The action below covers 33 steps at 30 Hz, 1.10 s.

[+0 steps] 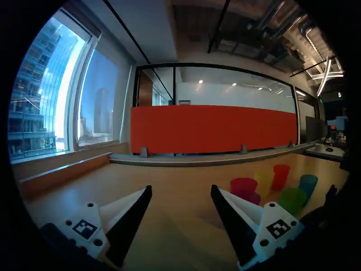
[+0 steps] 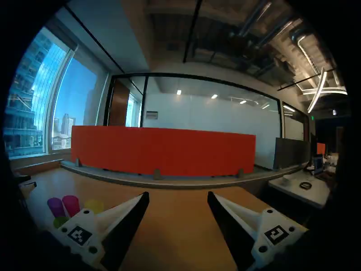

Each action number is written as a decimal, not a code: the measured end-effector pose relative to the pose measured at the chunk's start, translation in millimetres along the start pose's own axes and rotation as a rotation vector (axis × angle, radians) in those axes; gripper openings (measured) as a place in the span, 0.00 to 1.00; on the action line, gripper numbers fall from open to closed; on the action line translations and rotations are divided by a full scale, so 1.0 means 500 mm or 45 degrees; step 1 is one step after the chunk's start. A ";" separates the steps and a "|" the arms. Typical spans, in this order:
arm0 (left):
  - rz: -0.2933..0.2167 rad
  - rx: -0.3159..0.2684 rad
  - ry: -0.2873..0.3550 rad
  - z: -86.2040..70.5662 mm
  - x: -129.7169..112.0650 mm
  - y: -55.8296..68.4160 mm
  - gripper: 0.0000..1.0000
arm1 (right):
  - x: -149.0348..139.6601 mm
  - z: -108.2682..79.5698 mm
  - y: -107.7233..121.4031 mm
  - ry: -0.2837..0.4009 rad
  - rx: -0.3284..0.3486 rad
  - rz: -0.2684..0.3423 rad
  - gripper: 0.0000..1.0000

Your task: Pour water

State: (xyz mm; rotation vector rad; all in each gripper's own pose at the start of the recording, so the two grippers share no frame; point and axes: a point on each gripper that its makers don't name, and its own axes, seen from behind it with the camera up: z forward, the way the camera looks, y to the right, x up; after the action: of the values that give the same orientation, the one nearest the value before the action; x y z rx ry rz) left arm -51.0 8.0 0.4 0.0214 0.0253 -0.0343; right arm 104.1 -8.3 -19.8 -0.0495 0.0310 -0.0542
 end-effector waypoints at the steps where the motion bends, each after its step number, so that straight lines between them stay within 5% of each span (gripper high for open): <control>1: 0.000 0.000 0.000 0.000 0.000 0.000 0.97 | 0.002 -0.001 -0.003 0.003 0.005 -0.006 1.00; 17: 0.000 0.000 0.000 0.000 -0.001 -0.001 0.97 | -0.015 -0.006 -0.010 0.047 0.045 -0.023 1.00; 33: 0.001 0.000 0.000 -0.001 -0.002 -0.001 0.97 | -0.077 0.006 -0.006 0.068 0.049 0.051 1.00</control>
State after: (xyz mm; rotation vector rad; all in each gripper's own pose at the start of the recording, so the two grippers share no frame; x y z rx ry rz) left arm -52.0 7.7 -0.3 0.0216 0.0256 -0.0337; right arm 65.5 -9.0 -15.4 -0.0092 0.0847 -0.0162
